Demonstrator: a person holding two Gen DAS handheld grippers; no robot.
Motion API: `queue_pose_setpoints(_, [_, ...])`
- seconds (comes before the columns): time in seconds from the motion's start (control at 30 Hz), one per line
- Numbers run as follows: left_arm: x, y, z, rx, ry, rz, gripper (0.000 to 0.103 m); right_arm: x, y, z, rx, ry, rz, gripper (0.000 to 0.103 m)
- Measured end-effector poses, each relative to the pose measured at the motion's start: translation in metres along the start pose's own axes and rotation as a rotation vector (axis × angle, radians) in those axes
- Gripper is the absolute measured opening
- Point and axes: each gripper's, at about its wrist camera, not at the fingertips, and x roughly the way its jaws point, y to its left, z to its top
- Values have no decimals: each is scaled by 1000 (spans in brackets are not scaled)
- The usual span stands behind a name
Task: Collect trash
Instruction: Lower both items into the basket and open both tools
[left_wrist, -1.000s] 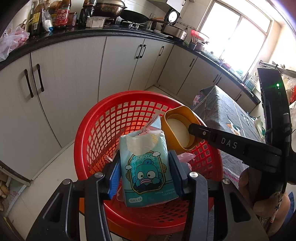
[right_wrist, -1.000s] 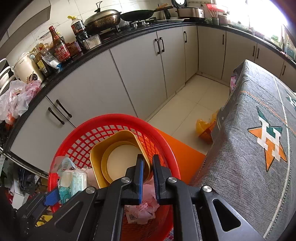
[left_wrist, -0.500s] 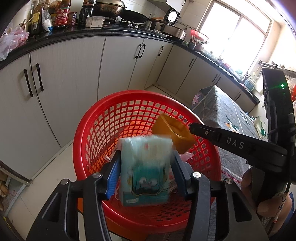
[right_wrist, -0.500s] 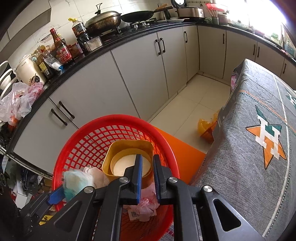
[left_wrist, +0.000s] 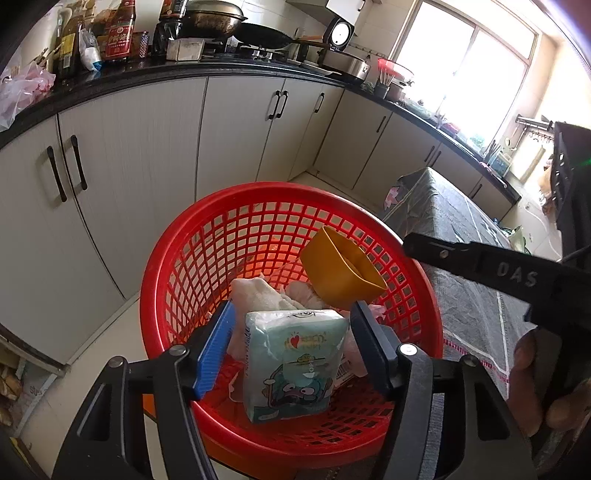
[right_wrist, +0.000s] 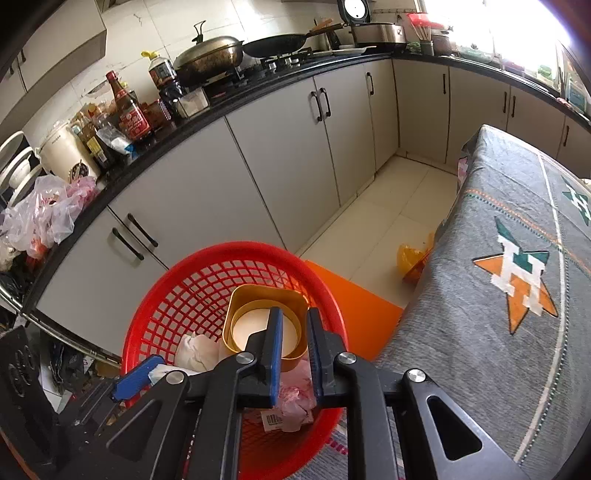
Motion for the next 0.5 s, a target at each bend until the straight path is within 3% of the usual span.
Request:
queue_pose_setpoints(0.23, [2, -1, 4, 6, 1, 23, 70, -13, -2, 0, 10, -23, 5, 19])
queue_pose_setpoints(0.5, [9, -4, 9, 40, -11, 115, 76, -27, -2, -6, -3, -48, -8, 28])
